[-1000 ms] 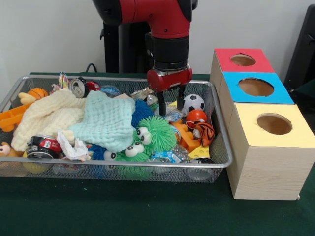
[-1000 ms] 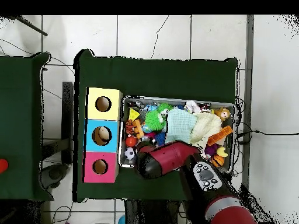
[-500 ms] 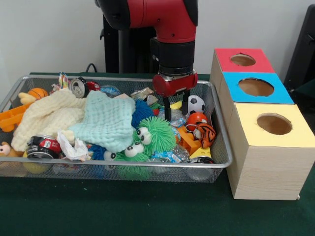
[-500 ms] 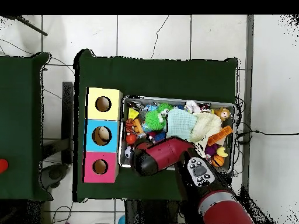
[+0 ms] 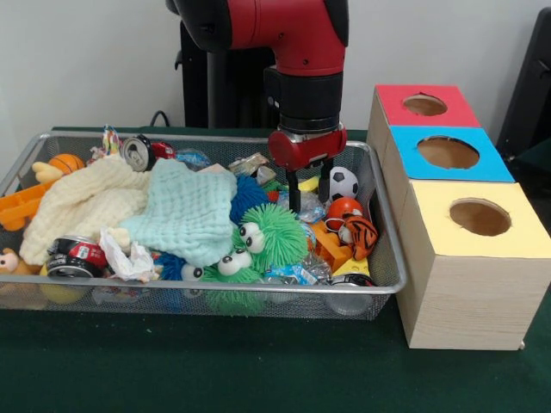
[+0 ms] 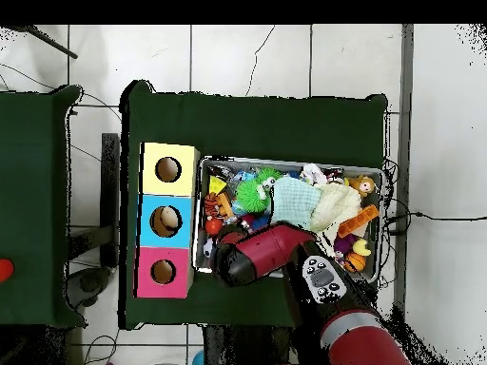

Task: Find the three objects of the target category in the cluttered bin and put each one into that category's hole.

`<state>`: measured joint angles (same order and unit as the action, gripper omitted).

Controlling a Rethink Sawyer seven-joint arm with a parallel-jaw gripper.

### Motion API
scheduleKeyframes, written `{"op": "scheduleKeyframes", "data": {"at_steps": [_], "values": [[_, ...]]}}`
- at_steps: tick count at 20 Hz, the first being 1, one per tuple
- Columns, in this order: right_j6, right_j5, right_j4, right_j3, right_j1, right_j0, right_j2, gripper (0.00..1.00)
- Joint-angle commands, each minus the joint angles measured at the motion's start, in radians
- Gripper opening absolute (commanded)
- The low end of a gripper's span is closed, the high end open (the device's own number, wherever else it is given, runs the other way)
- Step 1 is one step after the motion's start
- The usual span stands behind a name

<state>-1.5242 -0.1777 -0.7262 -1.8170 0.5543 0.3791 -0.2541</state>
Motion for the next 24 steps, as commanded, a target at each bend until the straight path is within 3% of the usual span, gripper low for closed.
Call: {"op": "scheduleKeyframes", "data": {"at_steps": [1,19,20,24], "values": [[0.007,-0.030,-0.070,0.116,-0.134,0.009,-0.029,1.00],[-0.009,0.013,-0.081,0.153,-0.193,0.023,-0.017,1.00],[-0.007,0.008,-0.080,0.153,-0.193,0.025,-0.019,0.00],[-0.013,0.004,-0.077,0.157,-0.192,0.018,-0.012,0.00]]}}
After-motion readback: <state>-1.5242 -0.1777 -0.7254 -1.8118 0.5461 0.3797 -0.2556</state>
